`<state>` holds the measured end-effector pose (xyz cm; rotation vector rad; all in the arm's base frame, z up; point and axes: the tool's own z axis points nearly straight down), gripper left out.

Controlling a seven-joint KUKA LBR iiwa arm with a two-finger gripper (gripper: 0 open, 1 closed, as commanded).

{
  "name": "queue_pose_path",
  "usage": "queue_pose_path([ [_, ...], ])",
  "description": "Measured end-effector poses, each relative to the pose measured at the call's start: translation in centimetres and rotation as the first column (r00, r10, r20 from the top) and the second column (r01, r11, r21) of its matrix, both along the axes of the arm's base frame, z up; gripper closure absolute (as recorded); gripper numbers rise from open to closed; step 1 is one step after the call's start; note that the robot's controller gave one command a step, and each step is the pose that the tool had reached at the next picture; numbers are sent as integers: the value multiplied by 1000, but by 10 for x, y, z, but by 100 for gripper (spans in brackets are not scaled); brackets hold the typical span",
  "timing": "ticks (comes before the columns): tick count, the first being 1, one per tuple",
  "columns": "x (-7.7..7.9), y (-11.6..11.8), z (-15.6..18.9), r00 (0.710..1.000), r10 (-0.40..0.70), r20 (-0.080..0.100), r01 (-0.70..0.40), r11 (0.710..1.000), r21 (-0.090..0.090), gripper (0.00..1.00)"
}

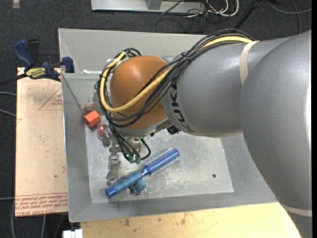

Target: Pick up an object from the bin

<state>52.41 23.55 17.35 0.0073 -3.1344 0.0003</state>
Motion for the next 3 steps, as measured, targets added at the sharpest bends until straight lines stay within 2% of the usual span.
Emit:
queue_pose_path([
  [1,-39,-65,-100,975,221,17,-221,975,2,0],
  [2,-42,-64,-100,974,224,8,-224,974,2,100],
  [3,-29,-47,51,962,272,16,-272,962,2,100],
])
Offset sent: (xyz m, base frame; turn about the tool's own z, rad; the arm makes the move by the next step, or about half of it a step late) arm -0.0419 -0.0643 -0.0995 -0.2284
